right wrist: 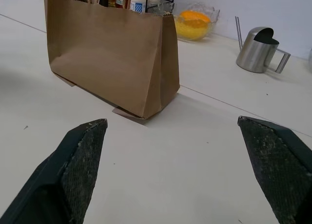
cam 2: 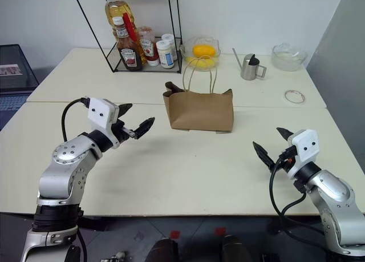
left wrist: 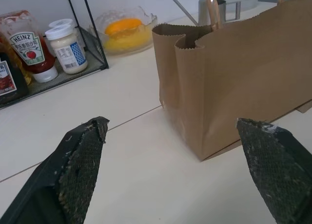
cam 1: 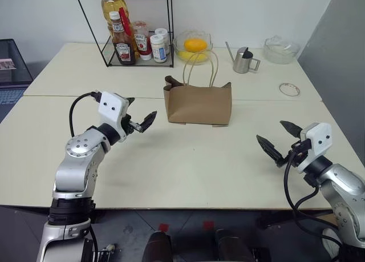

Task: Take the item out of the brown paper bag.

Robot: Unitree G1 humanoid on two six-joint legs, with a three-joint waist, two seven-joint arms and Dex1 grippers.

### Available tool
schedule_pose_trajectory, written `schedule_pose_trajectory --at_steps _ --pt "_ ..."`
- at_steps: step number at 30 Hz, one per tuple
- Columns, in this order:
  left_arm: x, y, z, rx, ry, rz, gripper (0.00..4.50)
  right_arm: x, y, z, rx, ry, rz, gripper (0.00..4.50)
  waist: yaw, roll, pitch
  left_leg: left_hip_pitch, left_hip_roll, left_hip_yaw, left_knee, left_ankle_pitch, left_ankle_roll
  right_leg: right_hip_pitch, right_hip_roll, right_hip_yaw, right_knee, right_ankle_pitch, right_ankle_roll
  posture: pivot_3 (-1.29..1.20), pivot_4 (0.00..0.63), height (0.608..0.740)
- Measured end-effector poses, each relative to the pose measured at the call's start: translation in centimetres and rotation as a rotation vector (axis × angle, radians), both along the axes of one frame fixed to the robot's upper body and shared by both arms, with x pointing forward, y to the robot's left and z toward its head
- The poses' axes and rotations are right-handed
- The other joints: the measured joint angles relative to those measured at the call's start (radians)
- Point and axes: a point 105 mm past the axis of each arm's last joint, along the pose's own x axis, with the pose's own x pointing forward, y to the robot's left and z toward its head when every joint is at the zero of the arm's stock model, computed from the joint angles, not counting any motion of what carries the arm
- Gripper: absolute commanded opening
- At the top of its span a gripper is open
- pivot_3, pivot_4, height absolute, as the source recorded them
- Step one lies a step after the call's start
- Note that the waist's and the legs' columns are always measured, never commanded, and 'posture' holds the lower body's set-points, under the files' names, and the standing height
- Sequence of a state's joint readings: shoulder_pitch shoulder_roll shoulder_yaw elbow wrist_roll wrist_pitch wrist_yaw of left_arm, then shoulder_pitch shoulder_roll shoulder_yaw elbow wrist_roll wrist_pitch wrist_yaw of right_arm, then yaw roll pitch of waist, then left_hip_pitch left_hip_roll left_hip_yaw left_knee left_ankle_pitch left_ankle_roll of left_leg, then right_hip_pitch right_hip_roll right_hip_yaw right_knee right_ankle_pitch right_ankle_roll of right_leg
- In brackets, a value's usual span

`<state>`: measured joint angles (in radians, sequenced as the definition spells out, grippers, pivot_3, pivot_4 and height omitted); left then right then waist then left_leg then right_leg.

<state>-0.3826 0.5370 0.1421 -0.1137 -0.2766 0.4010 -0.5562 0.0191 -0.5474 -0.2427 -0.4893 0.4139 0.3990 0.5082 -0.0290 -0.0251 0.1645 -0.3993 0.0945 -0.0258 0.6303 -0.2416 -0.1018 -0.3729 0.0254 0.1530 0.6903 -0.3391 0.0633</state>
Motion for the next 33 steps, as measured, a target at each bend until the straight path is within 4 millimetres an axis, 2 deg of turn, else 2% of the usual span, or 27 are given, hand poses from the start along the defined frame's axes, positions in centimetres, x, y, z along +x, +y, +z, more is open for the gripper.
schedule_pose_trajectory --at_steps 4,8,10,15,23,33 --pt "-0.3 0.0 -0.5 0.01 0.0 -0.006 4.47 0.0 0.0 0.0 0.0 0.0 -0.001 4.5 0.0 0.0 0.0 0.0 0.0 0.0 0.0 0.0 0.0 0.0 0.0 0.0 0.0 0.0 0.0 0.0 0.15 0.74" --pt "-1.0 0.2 -3.0 0.006 0.07 0.005 4.47 0.0 -0.1 0.0 0.0 -0.002 -0.006 4.5 0.0 0.0 0.0 0.0 0.0 0.0 0.0 0.0 0.0 0.0 0.0 0.0 0.0 0.0 0.0 0.0 0.15 0.74" --pt "-1.3 0.1 -3.5 0.003 0.084 0.004 4.47 0.0 -0.1 0.1 0.0 -0.003 -0.008 4.5 0.0 0.0 0.0 0.0 0.0 0.0 0.0 0.0 0.0 0.0 0.0 0.0 0.0 0.0 0.0 0.0 0.15 0.74" --pt "-1.7 -0.1 -3.1 0.01 0.062 0.01 4.47 0.2 0.0 0.4 -0.002 -0.014 -0.005 4.5 0.0 0.0 0.0 0.0 0.0 0.0 0.0 0.0 0.0 0.0 0.0 0.0 0.0 0.0 0.0 0.0 0.15 0.74" --pt "-2.2 0.3 -3.8 0.009 0.077 0.036 4.47 0.5 0.2 1.4 -0.027 -0.046 0.011 4.5 0.0 0.0 0.0 0.0 0.0 0.0 0.0 0.0 0.0 0.0 0.0 0.0 0.0 0.0 0.0 0.0 0.15 0.74" --pt "-2.7 0.2 -2.3 -0.056 0.043 -0.053 4.47 1.1 0.8 1.6 -0.047 -0.014 0.036 4.5 -0.001 0.0 0.0 0.0 0.0 0.0 0.0 0.0 0.0 0.0 0.0 0.0 0.0 0.0 0.0 0.0 0.15 0.74"
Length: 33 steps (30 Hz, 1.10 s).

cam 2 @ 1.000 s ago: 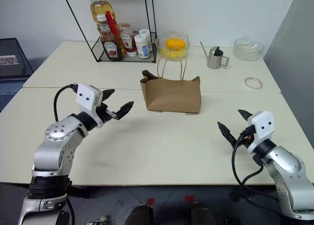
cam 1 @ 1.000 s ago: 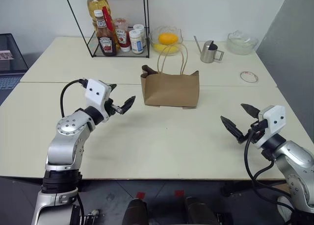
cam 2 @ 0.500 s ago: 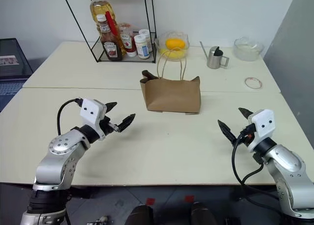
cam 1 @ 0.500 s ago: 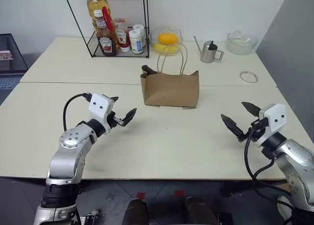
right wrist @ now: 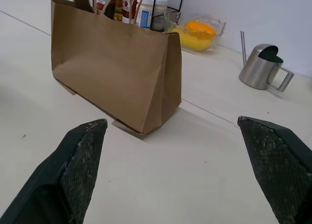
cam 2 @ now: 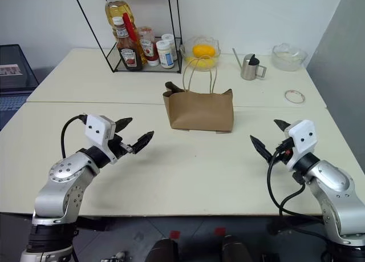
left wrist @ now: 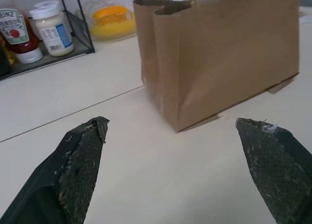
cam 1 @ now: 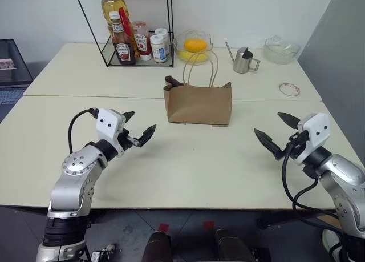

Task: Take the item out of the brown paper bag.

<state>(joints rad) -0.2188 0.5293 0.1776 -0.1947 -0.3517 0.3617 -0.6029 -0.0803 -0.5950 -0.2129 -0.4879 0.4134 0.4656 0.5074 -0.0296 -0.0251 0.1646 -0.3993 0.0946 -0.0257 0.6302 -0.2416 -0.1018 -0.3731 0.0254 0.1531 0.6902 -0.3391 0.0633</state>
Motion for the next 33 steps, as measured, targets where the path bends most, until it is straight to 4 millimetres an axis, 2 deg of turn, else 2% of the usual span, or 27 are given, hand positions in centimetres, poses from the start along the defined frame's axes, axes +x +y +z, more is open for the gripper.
schedule_pose_trajectory --at_steps 4,8,15,20,23,28,33 --pt "-0.1 0.2 0.4 0.012 -0.018 -0.009 4.47 1.0 1.0 1.7 0.007 -0.007 0.023 4.5 -0.003 0.001 0.0 0.0 0.0 0.0 0.0 0.0 0.0 -0.001 0.0 0.0 0.0 0.0 0.0 0.0 0.15 0.74" --pt "0.0 0.1 0.9 0.023 -0.043 -0.024 4.47 2.4 3.6 4.9 -0.013 -0.04 0.097 4.5 -0.004 0.001 0.001 0.0 0.0 0.0 0.0 0.0 0.0 -0.001 0.0 0.0 0.0 0.0 0.0 0.0 0.15 0.74" --pt "0.4 -0.1 1.7 0.033 -0.068 -0.044 4.47 6.2 7.6 9.9 -0.021 -0.063 0.129 4.5 -0.004 0.001 0.001 -0.001 0.0 0.0 -0.001 0.0 0.0 -0.003 0.0 0.0 0.0 0.0 0.0 0.0 0.15 0.74" --pt "0.5 0.0 1.5 0.039 -0.068 -0.052 4.47 9.0 9.9 11.1 0.014 -0.016 0.127 4.5 -0.006 0.002 0.001 -0.003 0.0 0.001 -0.001 0.0 0.0 -0.006 0.0 0.0 0.001 0.0 -0.001 0.0 0.15 0.74" --pt "0.5 0.0 1.6 0.045 -0.072 -0.056 4.47 10.5 10.4 11.8 0.032 -0.003 0.11 4.5 -0.004 0.002 0.001 -0.003 0.0 0.001 -0.001 0.0 0.0 -0.007 0.0 0.0 0.002 0.0 -0.001 0.0 0.15 0.74" --pt "0.6 -0.1 1.5 0.054 -0.074 -0.067 4.47 12.9 11.0 11.6 0.056 0.052 0.104 4.5 -0.006 0.002 0.001 -0.004 0.0 0.001 -0.001 0.0 0.0 -0.008 0.0 0.0 0.003 0.0 -0.002 0.0 0.15 0.74" --pt "0.5 -0.3 1.4 0.058 -0.071 -0.082 4.47 14.0 11.8 11.2 0.042 0.077 0.142 4.5 -0.009 0.002 0.002 -0.006 0.0 0.001 -0.001 0.0 0.0 -0.012 0.0 0.0 0.006 -0.001 -0.002 0.0 0.15 0.74"
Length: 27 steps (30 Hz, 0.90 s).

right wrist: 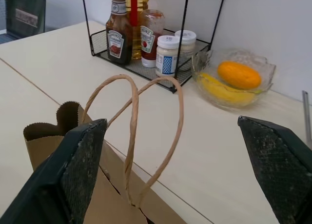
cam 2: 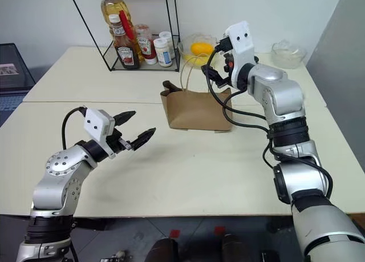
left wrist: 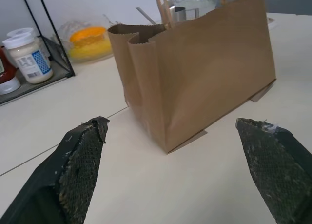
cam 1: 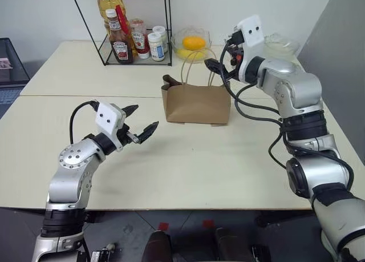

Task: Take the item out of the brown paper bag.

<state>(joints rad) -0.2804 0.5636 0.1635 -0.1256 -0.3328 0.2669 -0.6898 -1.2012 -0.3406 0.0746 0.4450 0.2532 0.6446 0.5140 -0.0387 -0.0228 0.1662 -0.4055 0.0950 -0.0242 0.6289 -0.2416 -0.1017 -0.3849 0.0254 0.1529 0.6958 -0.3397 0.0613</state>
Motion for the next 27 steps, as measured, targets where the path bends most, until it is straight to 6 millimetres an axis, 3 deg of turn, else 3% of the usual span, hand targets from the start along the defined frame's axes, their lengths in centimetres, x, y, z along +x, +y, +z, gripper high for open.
schedule_pose_trajectory --at_steps 9,20,27 --pt "0.7 0.7 0.6 -0.005 0.006 0.009 4.47 -0.2 1.1 -0.3 -0.074 -0.011 0.112 4.5 -0.005 0.0 0.0 -0.003 0.0 0.0 0.0 0.0 0.0 -0.003 0.0 -0.001 0.001 0.0 0.0 0.0 0.15 0.74" --pt "1.9 1.1 2.5 -0.011 -0.022 0.013 4.47 -0.7 2.1 -0.5 -0.08 -0.069 0.099 4.5 -0.011 0.0 0.0 -0.003 0.0 -0.001 0.001 0.0 0.0 -0.004 0.0 -0.001 0.002 0.0 0.0 0.0 0.15 0.74" --pt "2.9 1.1 3.3 -0.021 -0.017 0.0 4.47 -2.2 0.6 -0.7 -0.11 -0.139 0.07 4.5 -0.009 0.0 0.0 -0.005 0.0 -0.002 0.001 0.0 0.0 -0.004 0.0 -0.002 0.002 0.0 0.0 0.0 0.15 0.74"
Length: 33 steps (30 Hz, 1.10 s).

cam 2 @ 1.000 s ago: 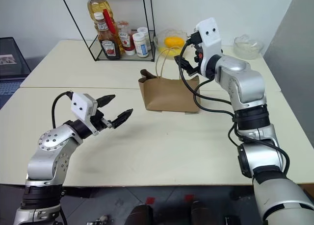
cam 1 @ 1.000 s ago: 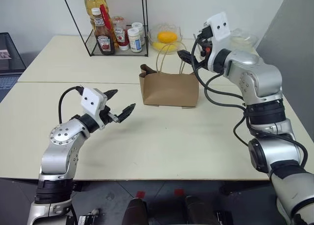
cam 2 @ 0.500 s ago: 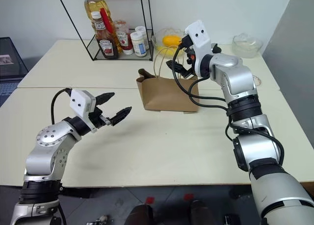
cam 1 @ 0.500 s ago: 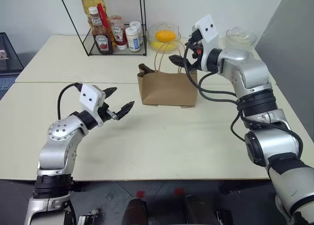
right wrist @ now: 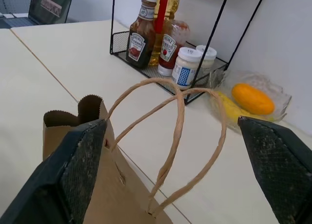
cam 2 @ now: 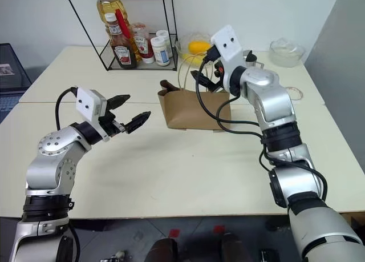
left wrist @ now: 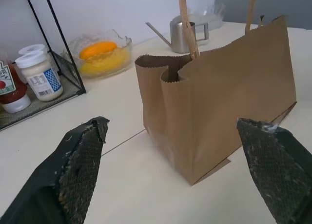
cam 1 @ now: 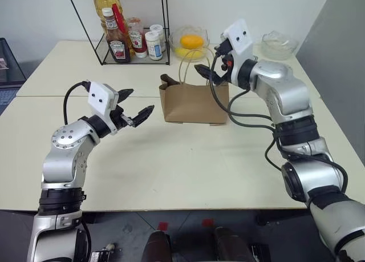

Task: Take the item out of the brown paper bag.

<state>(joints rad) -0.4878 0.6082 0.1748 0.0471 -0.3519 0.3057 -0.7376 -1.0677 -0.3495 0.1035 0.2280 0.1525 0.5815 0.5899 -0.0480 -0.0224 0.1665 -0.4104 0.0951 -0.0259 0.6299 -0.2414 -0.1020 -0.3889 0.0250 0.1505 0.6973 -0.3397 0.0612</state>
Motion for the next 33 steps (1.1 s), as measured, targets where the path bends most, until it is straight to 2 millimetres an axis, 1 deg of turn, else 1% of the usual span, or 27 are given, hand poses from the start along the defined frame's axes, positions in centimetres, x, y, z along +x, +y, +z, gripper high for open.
schedule_pose_trajectory --at_steps 2,5,9,13,15,19,24,28,30,33 --pt "0.3 -0.1 -0.1 0.0 0.008 -0.006 4.47 -0.2 -0.2 -0.3 0.0 0.007 -0.004 4.5 -0.004 0.0 0.0 0.0 0.0 0.0 0.0 0.0 0.0 0.0 0.0 0.0 0.0 0.0 0.0 0.0 0.15 0.74" --pt "0.6 -0.6 -0.2 0.002 0.015 -0.028 4.47 -0.2 0.3 -0.4 0.017 0.015 -0.01 4.5 -0.01 0.0 0.0 0.0 0.0 0.0 0.0 0.0 0.0 0.0 0.0 0.0 0.0 0.0 0.0 0.0 0.15 0.74" --pt "0.6 -0.9 -0.3 0.008 0.019 -0.044 4.47 0.9 0.7 -0.5 0.041 0.049 -0.05 4.5 -0.017 0.0 0.0 0.0 0.0 0.0 0.0 0.0 0.0 -0.001 0.0 0.0 0.0 0.0 0.0 0.0 0.15 0.74" --pt "0.6 -0.9 -0.6 0.014 0.024 -0.047 4.47 2.0 1.2 0.3 0.062 0.076 -0.063 4.5 -0.02 0.0 0.0 0.0 0.0 0.0 0.0 0.0 0.0 -0.001 0.0 0.0 0.0 0.0 0.0 0.0 0.15 0.74" --pt "0.6 -0.9 -0.6 0.018 0.019 -0.047 4.47 2.8 1.4 1.1 0.061 0.077 -0.074 4.5 -0.024 0.0 0.0 0.0 0.0 0.0 0.0 0.0 0.0 0.0 0.0 0.0 0.0 0.0 0.0 0.0 0.15 0.74" --pt "0.5 -0.6 -0.9 0.021 0.025 -0.043 4.47 3.9 1.7 1.9 0.047 0.091 -0.091 4.5 -0.027 0.001 0.0 0.0 0.0 0.0 0.0 0.0 0.0 -0.001 0.0 0.0 0.0 0.0 0.0 0.0 0.15 0.74" --pt "0.2 -0.3 -1.7 0.02 0.045 -0.033 4.47 4.4 2.2 2.0 0.018 0.108 -0.094 4.5 -0.03 0.001 0.001 0.0 0.0 0.0 -0.001 0.0 0.0 -0.001 -0.001 -0.001 0.0 0.0 0.0 0.0 0.15 0.74" --pt "-0.3 -1.0 -1.0 0.019 0.025 -0.066 4.47 4.6 2.7 1.9 -0.027 0.106 -0.089 4.5 -0.031 0.001 0.001 0.0 0.0 0.0 -0.001 0.0 0.0 -0.001 -0.001 -0.001 0.0 0.0 0.0 0.0 0.15 0.74" --pt "-0.6 -1.3 -1.0 0.026 0.031 -0.091 4.47 4.7 2.8 1.6 -0.036 0.121 -0.087 4.5 -0.033 0.001 0.001 0.0 0.0 0.0 -0.001 0.0 -0.001 -0.001 -0.001 -0.001 0.0 0.0 0.0 0.0 0.15 0.74" --pt "-0.9 -1.1 -1.5 0.036 0.049 -0.1 4.5 4.8 3.0 1.3 -0.046 0.133 -0.08 3.97 -0.036 0.002 0.001 0.0 0.0 0.0 -0.001 0.001 -0.001 -0.001 -0.001 -0.001 0.0 0.0 0.0 0.0 0.15 0.74"
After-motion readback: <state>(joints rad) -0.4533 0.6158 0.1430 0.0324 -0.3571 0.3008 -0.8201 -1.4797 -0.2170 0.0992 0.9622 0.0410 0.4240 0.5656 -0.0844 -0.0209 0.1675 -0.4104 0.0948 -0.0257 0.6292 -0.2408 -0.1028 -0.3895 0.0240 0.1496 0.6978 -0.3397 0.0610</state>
